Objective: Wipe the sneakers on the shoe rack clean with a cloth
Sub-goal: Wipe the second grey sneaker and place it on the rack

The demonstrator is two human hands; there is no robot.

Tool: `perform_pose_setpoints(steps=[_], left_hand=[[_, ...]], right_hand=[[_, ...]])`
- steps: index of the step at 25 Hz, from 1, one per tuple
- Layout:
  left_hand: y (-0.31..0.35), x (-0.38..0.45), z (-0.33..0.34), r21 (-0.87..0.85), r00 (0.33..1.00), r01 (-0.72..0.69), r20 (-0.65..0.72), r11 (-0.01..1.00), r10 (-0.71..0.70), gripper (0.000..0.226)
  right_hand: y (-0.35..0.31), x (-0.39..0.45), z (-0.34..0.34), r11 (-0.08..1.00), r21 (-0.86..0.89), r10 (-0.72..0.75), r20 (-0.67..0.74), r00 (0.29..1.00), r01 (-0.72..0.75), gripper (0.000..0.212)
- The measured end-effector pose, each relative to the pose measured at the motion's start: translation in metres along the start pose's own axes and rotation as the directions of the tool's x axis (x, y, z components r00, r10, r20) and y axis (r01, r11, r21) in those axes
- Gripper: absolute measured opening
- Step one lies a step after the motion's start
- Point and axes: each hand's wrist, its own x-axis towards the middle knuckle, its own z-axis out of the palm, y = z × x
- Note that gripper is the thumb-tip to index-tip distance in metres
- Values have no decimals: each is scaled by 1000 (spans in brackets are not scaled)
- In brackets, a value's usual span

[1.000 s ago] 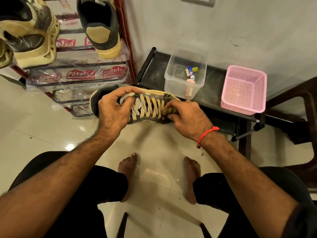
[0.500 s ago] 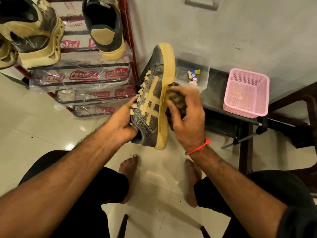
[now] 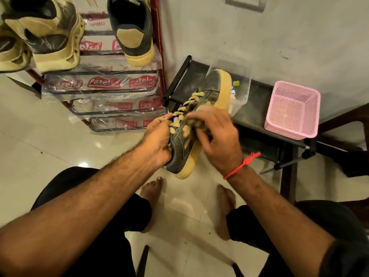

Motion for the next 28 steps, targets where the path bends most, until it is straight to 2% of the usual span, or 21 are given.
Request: perform_pose_setpoints(steps=[2, 4, 5, 6, 8, 10, 12, 13, 15, 17, 19, 20, 21, 23, 25, 26, 27, 28], left_hand=[[3, 1, -5, -19, 999, 30, -43, 999, -31, 23], [5, -1, -7, -64, 994, 106, -12, 992, -107, 26], [5, -4, -4, -81, 993, 118, -6, 990, -119, 26], [4, -5, -2, -78, 994, 107, 4, 991, -107, 27], [3, -4, 1, -60, 997, 79, 26, 995, -78, 32], [7, -6, 1, -60, 995, 92, 52, 994, -89, 31], [12, -11, 0, -59, 978, 186, 108, 981, -179, 26], [14, -12, -2, -73, 965, 232, 141, 970, -221, 29], [17, -13, -3, -85, 949, 271, 191, 959, -251, 35], [18, -21, 3, -48, 938, 269, 238, 962, -251, 32], [19, -25, 9, -42, 941, 261, 236, 964, -244, 33], [18, -24, 9, -70, 947, 256, 217, 964, -236, 37], [19, -23, 10, -105, 953, 251, 203, 962, -226, 39], [21, -23, 10, -101, 954, 239, 210, 966, -214, 40], [21, -26, 8, 55, 953, 145, 261, 988, -154, 39], [21, -27, 6, 185, 952, 26, 297, 982, -82, 40], [22, -28, 4, 347, 940, -138, 341, 928, 12, 43], [21, -29, 2, 523, 912, -320, 396, 790, 108, 50]], right_hand=[[-33, -26, 18, 985, 108, -145, 120, 982, 132, 30], [-29, -24, 16, 966, 106, -252, 164, 954, 237, 25], [-13, -13, 11, 977, 55, -212, 136, 968, 206, 25], [2, 0, 3, 994, 16, -112, 66, 992, 111, 27], [12, 11, -4, 999, 17, 39, -26, 999, -38, 31], [-12, -4, 8, 998, 61, -8, 14, 1000, 7, 32], [-29, -17, 12, 991, 100, -92, 53, 994, 86, 31], [-24, -13, 10, 992, 111, -60, 22, 998, 57, 30], [0, -1, 3, 962, 248, 133, -74, 988, -111, 27], [19, 4, -4, 902, 362, 287, -97, 953, -234, 25], [28, -3, 0, 882, 370, 350, -99, 932, -292, 24], [30, -4, 1, 804, 479, 439, -81, 895, -352, 24], [32, -2, 1, 658, 625, 554, -24, 832, -420, 24], [34, 2, -3, 408, 806, 660, 65, 749, -430, 25], [32, 3, -5, 351, 845, 653, 88, 752, -403, 26], [27, 6, -7, 376, 840, 642, 68, 764, -391, 26], [22, 9, -8, 404, 838, 631, 36, 775, -367, 26], [19, 12, -11, 429, 835, 620, 6, 784, -346, 26]])
